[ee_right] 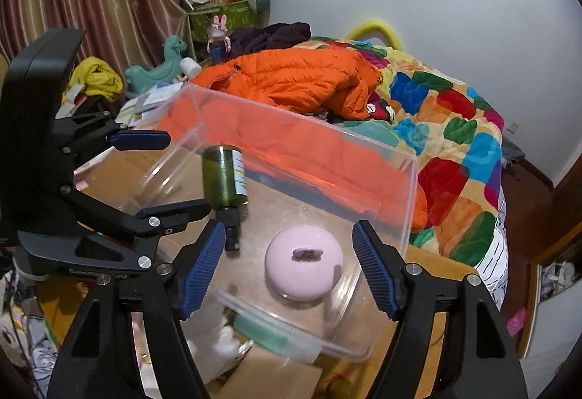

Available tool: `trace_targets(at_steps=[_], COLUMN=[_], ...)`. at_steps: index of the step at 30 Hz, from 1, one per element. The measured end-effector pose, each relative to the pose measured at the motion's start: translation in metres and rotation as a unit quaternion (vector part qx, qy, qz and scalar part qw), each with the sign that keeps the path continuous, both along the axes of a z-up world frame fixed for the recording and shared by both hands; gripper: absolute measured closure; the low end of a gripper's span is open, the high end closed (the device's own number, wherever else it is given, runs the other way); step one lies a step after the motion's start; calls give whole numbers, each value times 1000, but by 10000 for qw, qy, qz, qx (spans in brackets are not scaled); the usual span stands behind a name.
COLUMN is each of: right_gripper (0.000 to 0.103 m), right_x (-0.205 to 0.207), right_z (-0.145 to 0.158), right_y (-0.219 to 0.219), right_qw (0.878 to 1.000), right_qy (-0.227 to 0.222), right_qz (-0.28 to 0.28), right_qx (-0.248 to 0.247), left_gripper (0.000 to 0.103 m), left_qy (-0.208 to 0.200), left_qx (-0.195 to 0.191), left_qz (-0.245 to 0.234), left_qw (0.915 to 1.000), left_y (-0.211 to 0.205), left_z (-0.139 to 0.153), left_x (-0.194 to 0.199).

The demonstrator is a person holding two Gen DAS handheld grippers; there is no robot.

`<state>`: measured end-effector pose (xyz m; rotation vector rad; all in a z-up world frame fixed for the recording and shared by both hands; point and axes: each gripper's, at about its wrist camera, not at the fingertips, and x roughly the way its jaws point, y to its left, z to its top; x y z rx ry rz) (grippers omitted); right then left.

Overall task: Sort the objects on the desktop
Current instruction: 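Carry both items over the clear box and release them inside, then grasp the red velvet pouch with left gripper while right grasps the cream tub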

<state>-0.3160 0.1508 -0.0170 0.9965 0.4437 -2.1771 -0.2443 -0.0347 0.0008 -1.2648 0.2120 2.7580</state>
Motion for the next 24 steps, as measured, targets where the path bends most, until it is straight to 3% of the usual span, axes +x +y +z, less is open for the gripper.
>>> trace_targets(at_steps=[7,12,16,24], right_gripper=[34,33,26,24], right_x=[16,33,48,70], right_z=[16,28,36,32], right_y=[13,28,44,68], right_qw=[9998,9989,9977,9946], right_qy=[162,377,514,659], right_qz=[-130,-261,-360,-580], right_qx=[-40,-86,-266,-556], left_gripper=[22,15,13,9], left_qy=[346,581,755,794], left_qx=[-11,59,67,150], left_qz=[-21,79,185,349], left_qw=[9994,9983,9970,9961], left_y=[2,-4,-11,-27], left_z=[27,47,60,52], left_x=[24,49,76,117])
